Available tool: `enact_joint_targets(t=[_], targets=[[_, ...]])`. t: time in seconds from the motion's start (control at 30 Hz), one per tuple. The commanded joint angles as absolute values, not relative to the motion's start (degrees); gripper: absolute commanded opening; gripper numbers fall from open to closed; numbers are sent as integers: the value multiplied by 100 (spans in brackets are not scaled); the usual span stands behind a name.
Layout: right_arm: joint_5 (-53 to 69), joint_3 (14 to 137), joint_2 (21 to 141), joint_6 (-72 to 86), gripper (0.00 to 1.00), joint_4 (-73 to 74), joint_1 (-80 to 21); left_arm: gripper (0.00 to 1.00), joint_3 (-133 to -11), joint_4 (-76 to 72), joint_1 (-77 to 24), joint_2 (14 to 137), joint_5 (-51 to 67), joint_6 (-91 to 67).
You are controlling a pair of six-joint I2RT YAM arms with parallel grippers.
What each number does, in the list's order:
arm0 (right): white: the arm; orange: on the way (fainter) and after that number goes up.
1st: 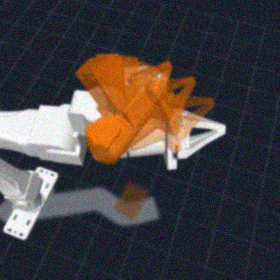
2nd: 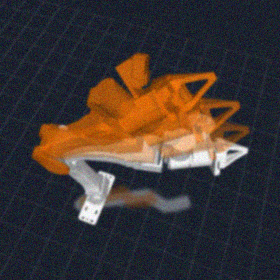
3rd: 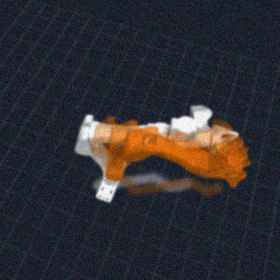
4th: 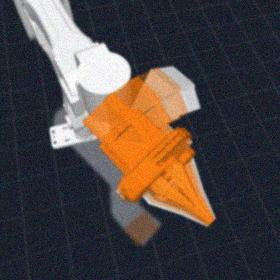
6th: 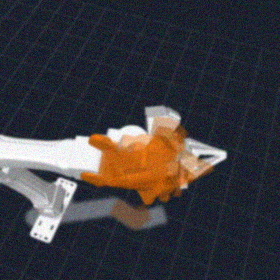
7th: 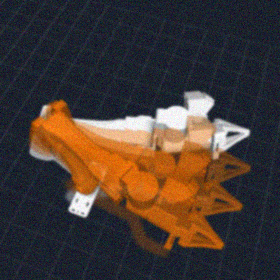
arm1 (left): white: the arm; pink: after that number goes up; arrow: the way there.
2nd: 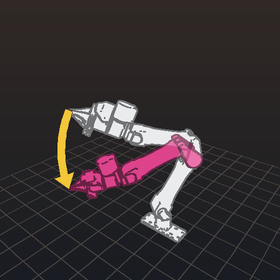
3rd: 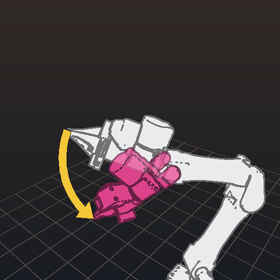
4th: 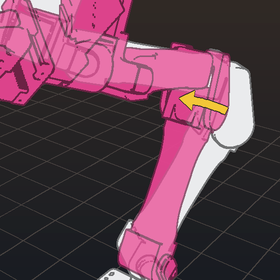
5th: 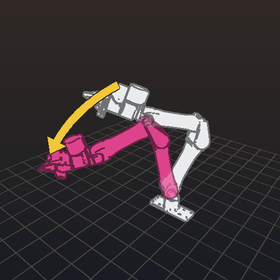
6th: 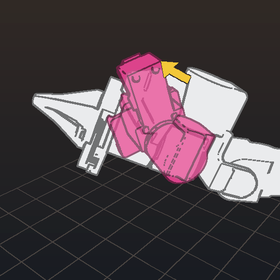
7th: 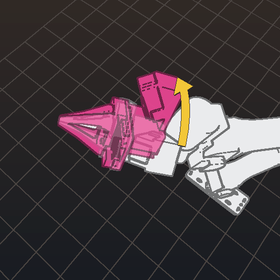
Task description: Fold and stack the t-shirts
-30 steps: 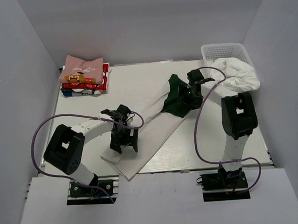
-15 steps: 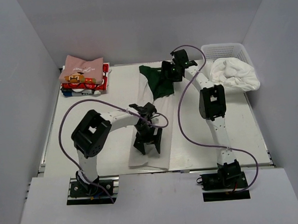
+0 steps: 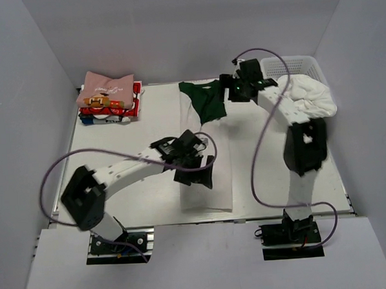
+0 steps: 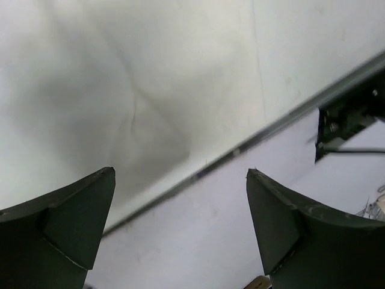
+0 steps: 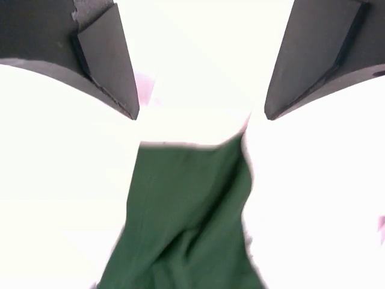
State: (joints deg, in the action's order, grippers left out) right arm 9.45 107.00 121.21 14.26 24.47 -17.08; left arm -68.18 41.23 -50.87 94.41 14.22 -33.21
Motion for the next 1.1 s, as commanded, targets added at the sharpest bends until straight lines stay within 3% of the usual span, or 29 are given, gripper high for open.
enact_joint_targets(t=[0.0, 0.03, 0.07, 0.2, 0.37, 0.47, 0.57, 0.6, 0.67, 0.7, 0.8, 0.83, 0.87, 0.9, 0.93, 0.97, 1.07], targets=[[353, 8605, 10304, 1755, 90, 2050, -1854, 99, -6049, 4332, -5133, 8080, 889, -3725], [317, 8143, 10005, 2080, 90, 1935, -1933, 99, -5534, 4333, -5133, 7825, 809, -4031], [421, 6755, 8967, 2344, 90, 1664, -1977, 99, -5259, 4333, -5133, 7326, 739, -4173], [720, 4807, 7080, 2970, 90, 1274, -2381, 99, -4150, 3684, -5045, 6742, 966, -4430], [1211, 3631, 5925, 3347, 90, 2522, -2890, 99, -3674, 2815, -5045, 7004, 1160, -4413], [1704, 3025, 5477, 3734, 90, 2611, -3215, 94, -3560, 2418, -5045, 7346, 1318, -4412], [1906, 2567, 5536, 3990, 90, 2173, -3454, 84, -3507, 2242, -5045, 7558, 1389, -4359], [1986, 2506, 5711, 4016, 90, 2093, -3602, 73, -3437, 2128, -5045, 7611, 1389, -4359], [2030, 2531, 6002, 4043, 90, 2074, -3726, 66, -3375, 1996, -5045, 7682, 1467, -4359], [2013, 2523, 6229, 4104, 90, 2039, -3918, 54, -3375, 1926, -5045, 7743, 1468, -4359], [1986, 2435, 6407, 4315, 88, 1662, -4095, 41, -3375, 1854, -5045, 7743, 1468, -4359], [1925, 2478, 6590, 4342, 81, 1574, -4130, 33, -3375, 1854, -5045, 7795, 1468, -4359], [1881, 2505, 6653, 4342, 81, 1573, -4140, 27, -3375, 1854, -5045, 7796, 1468, -4359], [1837, 2522, 6801, 4281, 63, 1573, -4183, 23, -3375, 1854, -5097, 7796, 1468, -4359], [1846, 2566, 6925, 4280, 57, 1565, -4218, 15, -3375, 1854, -5098, 7796, 1468, -4359], [1915, 2662, 7039, 4280, 48, 1564, -4245, 13, -3375, 1854, -5098, 7796, 1546, -4359], [2109, 2690, 6988, 4315, 5, 1626, -4377, 0, -3375, 1916, -5098, 7718, 1792, -4412]])
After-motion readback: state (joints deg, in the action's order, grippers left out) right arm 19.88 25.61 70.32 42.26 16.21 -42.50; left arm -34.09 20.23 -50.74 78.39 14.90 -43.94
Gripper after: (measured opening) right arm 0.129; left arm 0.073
